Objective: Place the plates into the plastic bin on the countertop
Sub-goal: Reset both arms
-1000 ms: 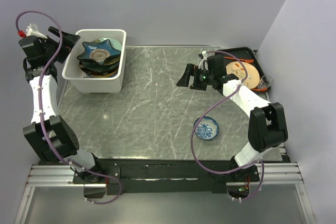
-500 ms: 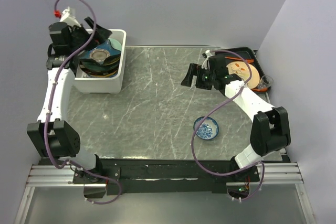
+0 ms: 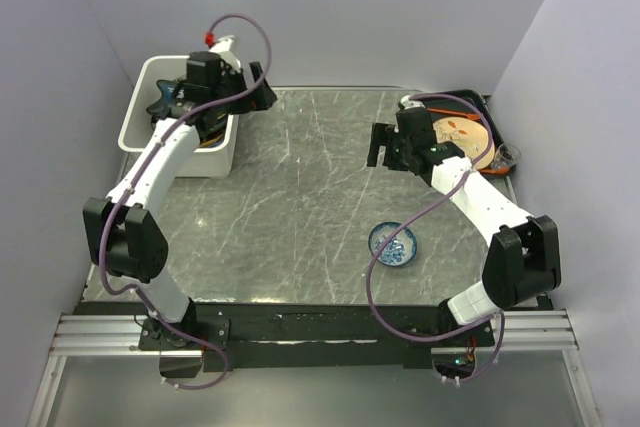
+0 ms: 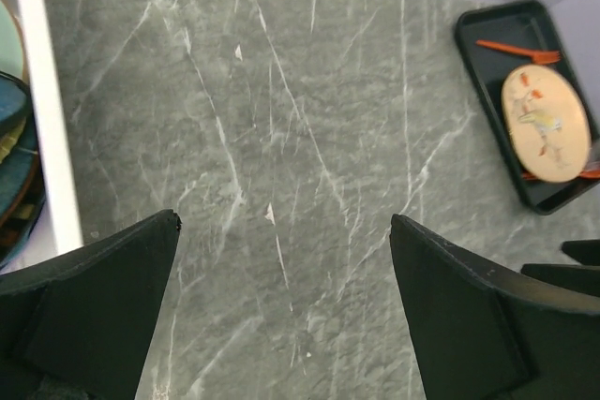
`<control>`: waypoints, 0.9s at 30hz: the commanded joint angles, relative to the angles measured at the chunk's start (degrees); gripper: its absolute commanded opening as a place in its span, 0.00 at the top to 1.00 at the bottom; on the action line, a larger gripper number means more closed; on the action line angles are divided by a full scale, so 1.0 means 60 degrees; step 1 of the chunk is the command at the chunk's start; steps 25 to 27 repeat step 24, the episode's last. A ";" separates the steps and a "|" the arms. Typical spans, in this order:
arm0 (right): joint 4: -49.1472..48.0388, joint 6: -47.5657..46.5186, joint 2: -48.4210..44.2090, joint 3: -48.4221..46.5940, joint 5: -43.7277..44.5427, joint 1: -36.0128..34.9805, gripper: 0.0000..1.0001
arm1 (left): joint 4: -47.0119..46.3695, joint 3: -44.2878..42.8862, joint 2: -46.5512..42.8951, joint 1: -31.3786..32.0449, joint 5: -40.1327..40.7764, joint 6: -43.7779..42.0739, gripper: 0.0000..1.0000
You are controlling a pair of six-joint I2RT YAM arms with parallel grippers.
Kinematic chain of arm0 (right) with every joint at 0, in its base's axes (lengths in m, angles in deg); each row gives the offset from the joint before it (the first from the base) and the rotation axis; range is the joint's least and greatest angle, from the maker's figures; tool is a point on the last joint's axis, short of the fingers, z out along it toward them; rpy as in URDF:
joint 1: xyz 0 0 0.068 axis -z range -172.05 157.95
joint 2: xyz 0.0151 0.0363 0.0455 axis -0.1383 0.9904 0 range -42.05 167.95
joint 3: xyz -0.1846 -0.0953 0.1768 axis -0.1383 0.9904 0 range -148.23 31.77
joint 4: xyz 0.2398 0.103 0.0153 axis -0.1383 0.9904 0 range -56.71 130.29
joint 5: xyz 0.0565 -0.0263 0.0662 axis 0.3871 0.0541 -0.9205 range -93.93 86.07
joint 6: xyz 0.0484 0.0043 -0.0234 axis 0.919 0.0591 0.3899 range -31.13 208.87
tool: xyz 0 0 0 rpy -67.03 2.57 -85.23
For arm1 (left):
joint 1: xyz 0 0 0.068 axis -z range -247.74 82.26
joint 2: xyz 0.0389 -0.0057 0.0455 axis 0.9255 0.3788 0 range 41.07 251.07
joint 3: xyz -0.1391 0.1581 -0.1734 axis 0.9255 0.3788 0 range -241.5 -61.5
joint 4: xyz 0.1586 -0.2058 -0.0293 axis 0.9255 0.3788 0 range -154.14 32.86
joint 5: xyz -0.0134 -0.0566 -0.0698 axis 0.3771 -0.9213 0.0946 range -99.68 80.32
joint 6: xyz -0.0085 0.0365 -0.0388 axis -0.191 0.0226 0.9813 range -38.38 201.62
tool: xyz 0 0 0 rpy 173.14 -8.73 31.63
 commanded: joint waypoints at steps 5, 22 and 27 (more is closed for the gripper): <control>0.0111 -0.0153 -0.0903 0.0241 0.1857 -0.0282 0.00 | -0.0177 0.0789 0.0097 0.0957 0.1796 -0.0513 0.01; -0.0884 -0.0007 -0.1372 0.1619 0.2429 -0.0297 0.00 | -0.1774 0.3413 -0.0254 0.1310 0.2061 -0.0118 0.01; -0.1104 0.0022 -0.1504 0.1824 0.2371 -0.0282 0.00 | -0.1877 0.3531 -0.0385 0.1310 0.2177 -0.0147 0.00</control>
